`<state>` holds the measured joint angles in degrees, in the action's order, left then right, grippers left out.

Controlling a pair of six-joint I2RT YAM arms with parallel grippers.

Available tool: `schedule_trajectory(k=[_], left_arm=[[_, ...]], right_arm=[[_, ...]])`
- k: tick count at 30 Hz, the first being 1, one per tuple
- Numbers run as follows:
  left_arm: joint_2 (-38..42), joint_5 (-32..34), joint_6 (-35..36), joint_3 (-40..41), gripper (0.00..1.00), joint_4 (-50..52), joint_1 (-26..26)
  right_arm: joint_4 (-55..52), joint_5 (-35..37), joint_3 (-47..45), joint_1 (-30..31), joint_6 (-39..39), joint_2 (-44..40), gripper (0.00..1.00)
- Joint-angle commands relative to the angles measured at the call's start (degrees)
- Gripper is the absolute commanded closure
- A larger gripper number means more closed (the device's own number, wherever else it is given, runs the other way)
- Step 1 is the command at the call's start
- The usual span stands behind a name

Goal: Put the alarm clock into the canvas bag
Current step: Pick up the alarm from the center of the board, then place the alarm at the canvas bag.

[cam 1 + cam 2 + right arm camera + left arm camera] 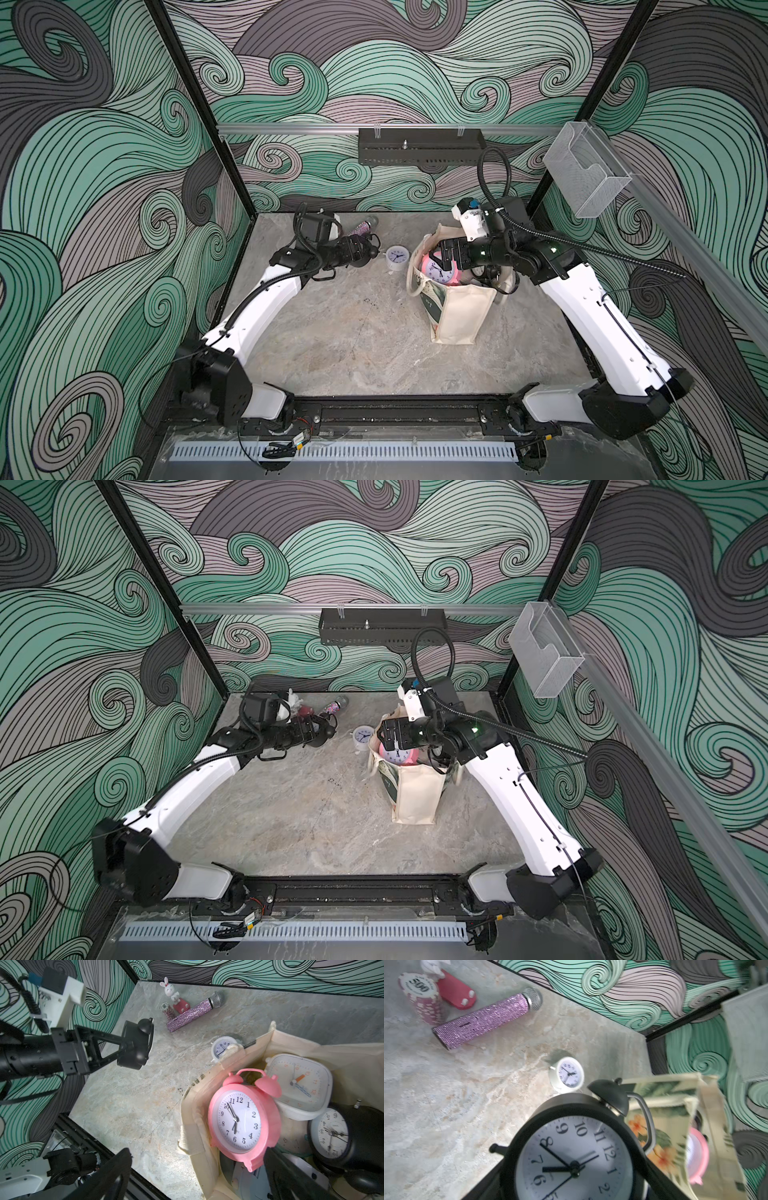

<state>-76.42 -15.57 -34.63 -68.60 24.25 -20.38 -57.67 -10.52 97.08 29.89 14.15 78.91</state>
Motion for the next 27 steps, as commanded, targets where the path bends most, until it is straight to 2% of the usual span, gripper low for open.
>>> schedule_trajectory(k=[1, 5, 10, 16, 27], left_arm=[[6.87, -5.6, -1.74, 3.63, 0.42, -8.62, -2.8], [11.43, -4.95, -2.42, 6.73, 0.42, -13.6, -7.45], [11.5, -3.24, -1.14, 6.05, 0.42, -14.71, -12.46], [10.65, -2.56, -0.9, 4.83, 0.42, -14.78, -14.38], [10.68, -2.01, -0.81, 4.37, 0.42, -15.01, -15.41]], right_arm=[[-0.33, -5.9, 1.55, -0.15, 2.04, 1.52, 0.0], [0.8, -10.27, 2.57, 0.14, 4.25, 2.73, 0.0], [1.6, -11.79, 3.64, 1.0, 5.71, 3.76, 0.02], [2.2, -12.4, 4.77, 2.22, 7.19, 4.38, 0.15], [3.07, -13.54, 4.85, 3.25, 8.45, 5.78, 0.48]])
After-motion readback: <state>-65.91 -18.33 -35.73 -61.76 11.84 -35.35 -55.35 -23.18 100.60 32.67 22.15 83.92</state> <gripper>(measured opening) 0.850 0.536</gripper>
